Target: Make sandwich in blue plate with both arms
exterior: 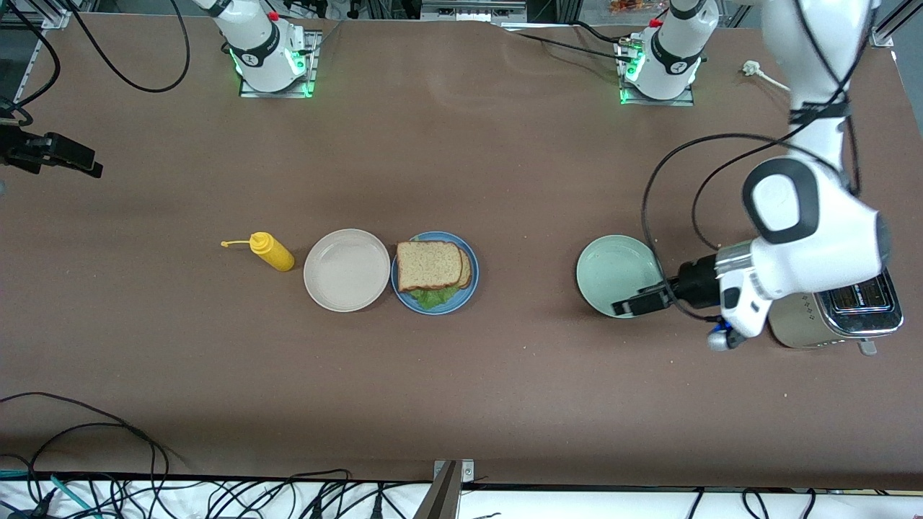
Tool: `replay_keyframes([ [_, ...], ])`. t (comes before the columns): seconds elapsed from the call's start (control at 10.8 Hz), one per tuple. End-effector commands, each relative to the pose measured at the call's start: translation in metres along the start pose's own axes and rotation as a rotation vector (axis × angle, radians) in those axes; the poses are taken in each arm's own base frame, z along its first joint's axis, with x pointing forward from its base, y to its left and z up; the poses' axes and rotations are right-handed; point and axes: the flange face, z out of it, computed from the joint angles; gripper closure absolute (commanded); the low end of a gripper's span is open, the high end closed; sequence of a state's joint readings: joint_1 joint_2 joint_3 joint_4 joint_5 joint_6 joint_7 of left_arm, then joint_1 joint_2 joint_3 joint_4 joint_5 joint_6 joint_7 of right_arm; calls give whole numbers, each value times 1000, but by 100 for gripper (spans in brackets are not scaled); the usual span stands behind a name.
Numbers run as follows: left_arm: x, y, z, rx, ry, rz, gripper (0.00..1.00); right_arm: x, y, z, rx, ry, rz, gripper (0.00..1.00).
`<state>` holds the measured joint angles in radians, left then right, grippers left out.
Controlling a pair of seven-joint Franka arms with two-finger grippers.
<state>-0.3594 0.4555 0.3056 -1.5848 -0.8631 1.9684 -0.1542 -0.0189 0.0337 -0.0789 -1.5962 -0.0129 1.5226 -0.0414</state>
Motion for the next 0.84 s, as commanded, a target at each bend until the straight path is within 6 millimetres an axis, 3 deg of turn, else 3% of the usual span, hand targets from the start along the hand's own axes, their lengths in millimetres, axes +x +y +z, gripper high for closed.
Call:
replay_keyframes([
  [0.0, -52, 17, -62, 208, 62, 205, 0, 4, -2, -1, -15, 1, 12, 0],
  [0.46, -119, 35, -171, 500, 131, 385, 0, 5, -2, 0, -13, -2, 12, 0],
  [0.74, -150, 27, -206, 656, 107, 393, 0, 5, -2, 0, -13, -2, 12, 0],
])
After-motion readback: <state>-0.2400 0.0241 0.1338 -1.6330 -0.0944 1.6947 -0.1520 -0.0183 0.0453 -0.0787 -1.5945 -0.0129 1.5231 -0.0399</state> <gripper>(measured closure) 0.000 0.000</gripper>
